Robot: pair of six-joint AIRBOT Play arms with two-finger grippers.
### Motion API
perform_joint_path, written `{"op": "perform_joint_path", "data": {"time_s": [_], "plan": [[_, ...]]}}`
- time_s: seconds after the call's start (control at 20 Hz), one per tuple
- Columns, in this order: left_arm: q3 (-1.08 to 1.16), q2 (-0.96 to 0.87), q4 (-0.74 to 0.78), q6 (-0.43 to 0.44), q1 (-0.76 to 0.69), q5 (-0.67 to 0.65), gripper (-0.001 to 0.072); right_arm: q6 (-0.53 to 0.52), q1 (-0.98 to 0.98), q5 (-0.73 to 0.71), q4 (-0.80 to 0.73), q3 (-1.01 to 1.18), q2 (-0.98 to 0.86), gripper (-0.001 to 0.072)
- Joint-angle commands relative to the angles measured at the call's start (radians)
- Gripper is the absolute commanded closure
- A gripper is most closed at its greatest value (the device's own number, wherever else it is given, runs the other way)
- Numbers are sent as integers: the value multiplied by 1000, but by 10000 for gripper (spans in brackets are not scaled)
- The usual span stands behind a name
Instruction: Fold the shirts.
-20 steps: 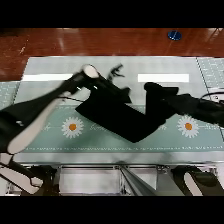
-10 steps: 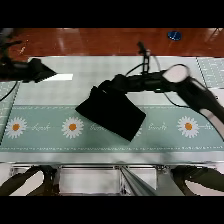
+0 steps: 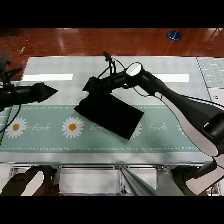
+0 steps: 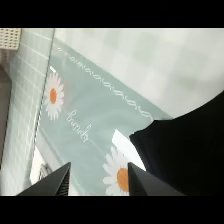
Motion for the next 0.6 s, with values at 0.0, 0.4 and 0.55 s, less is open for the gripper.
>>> {"op": "perform_joint_path", "data": {"time_s": [0.0, 0.4, 0.55], "plan": [[-40, -19, 2, 11, 0, 48, 689, 61, -117, 234, -89, 49, 88, 305], [-42, -16, 1, 31, 63, -2, 689, 721, -228, 70, -1138, -646, 947, 305], [-42, -16, 1, 31, 6, -1, 689, 938, -228, -173, -991, -1063, 1086, 305]]}}
